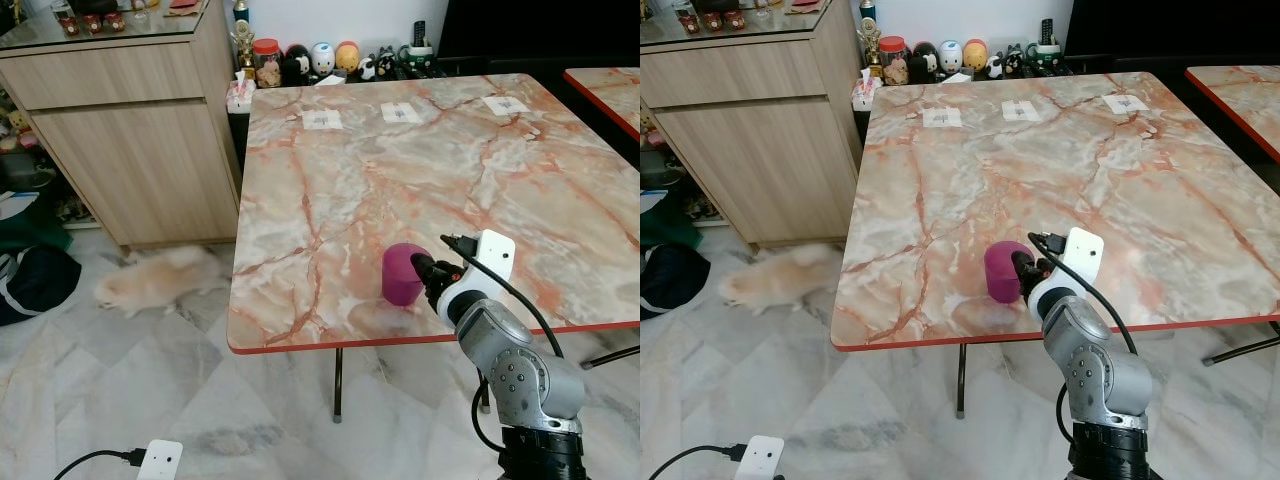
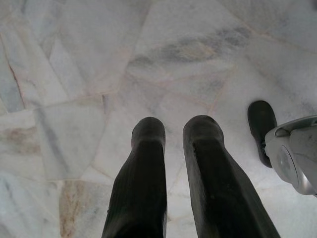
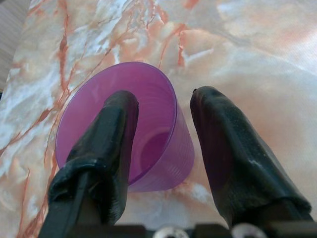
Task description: Setting the table
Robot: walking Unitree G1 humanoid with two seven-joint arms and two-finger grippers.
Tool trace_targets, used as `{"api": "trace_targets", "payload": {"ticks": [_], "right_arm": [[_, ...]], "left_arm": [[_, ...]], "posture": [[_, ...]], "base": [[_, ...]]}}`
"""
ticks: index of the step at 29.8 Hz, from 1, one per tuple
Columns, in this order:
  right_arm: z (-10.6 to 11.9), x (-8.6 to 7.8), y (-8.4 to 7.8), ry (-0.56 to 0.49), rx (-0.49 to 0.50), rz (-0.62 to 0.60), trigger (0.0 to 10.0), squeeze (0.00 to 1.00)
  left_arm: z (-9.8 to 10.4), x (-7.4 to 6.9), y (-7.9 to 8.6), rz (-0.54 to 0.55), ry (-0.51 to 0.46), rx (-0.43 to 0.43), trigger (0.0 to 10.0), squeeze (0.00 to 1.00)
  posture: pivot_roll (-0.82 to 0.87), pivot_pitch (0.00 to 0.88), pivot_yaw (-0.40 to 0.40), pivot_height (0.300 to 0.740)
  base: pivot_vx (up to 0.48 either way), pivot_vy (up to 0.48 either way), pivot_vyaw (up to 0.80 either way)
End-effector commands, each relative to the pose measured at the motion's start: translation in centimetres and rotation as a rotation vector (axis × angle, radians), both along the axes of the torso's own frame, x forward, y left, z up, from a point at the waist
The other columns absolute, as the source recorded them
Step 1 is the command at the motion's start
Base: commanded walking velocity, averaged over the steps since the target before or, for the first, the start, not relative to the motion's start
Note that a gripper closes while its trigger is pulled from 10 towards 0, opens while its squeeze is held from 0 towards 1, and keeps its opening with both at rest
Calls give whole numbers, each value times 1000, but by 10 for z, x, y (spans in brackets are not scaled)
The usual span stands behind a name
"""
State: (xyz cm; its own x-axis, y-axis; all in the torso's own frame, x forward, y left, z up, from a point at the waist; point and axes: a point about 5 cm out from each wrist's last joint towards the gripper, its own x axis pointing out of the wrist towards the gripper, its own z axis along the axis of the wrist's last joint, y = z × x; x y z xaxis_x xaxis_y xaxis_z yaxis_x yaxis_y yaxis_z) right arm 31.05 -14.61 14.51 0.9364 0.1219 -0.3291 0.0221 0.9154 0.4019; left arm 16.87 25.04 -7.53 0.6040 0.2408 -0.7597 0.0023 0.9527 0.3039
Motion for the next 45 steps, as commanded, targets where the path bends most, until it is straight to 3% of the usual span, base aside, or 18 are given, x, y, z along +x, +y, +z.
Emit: {"api": "trace_targets", "payload": {"ticks": [1,4,5,6,7,12,15,16,17,19,20,22,23,24,25,26,27,45], "right_arm": [[-4,-1,0,23,6,1,10000,0],[-3,-1,0,20,9,3,9922,0],[-3,-1,0,20,9,4,745,0],[-3,0,0,19,9,6,745,0],[-3,0,1,20,8,9,0,0],[-5,-1,0,29,6,8,588,0],[-7,-1,1,34,4,8,4588,0],[-7,-1,1,35,4,7,4588,0],[-7,-1,1,37,3,6,10000,0],[-7,-1,0,38,1,5,10000,0],[-7,-1,0,37,2,2,9098,0],[-7,-1,0,37,2,0,9098,0],[-7,-1,-1,37,2,-2,3882,0],[-7,-1,-1,36,2,-2,1843,0],[-7,-1,-1,36,2,-2,1843,0],[-7,-1,-1,36,2,-2,392,0],[-7,0,-1,36,3,-2,0,0],[-5,1,-7,-36,-23,-75,0,0]], "left_arm": [[-4,-9,1,5,29,-2,10000,0],[-4,-9,1,6,31,-1,10000,0],[-4,-9,1,6,31,-1,10000,0],[-4,-10,1,7,32,-1,10000,0],[-4,-10,1,7,32,-2,10000,0],[-5,-11,1,7,36,-1,10000,0],[-5,-11,1,7,38,-1,10000,0],[-5,-11,1,7,38,-1,10000,0],[-5,-11,1,7,38,-1,10000,0],[-5,-11,1,7,38,-1,10000,0],[-5,-11,1,7,38,-1,10000,0],[-5,-11,1,7,38,-1,10000,0],[-5,-11,1,6,39,-1,10000,0],[-5,-11,1,6,39,-1,10000,0],[-5,-11,1,6,39,-1,10000,0],[-5,-11,1,5,40,0,10000,0],[-5,-11,1,5,40,0,10000,0],[-5,-11,0,0,42,4,10000,0]], "posture": [[-59,82,20,740],[-59,82,20,740],[-59,82,20,740],[-59,82,20,740],[-57,83,19,740],[-57,84,19,740],[-57,84,19,740],[-57,84,20,740],[-57,84,19,740],[-57,83,20,740],[-58,84,20,740],[-58,84,20,740],[-57,83,20,740],[-57,83,20,740],[-57,83,20,740],[-58,83,21,740],[-57,84,21,740],[-58,85,19,740]], "base": [[0,0,0],[0,0,0],[0,0,0],[0,0,0],[0,0,0],[0,0,0],[0,0,0],[0,0,0],[0,0,0],[0,0,0],[0,0,0],[0,0,0],[0,0,0],[0,0,0],[0,0,0],[0,0,0],[0,0,0],[0,0,0]]}}
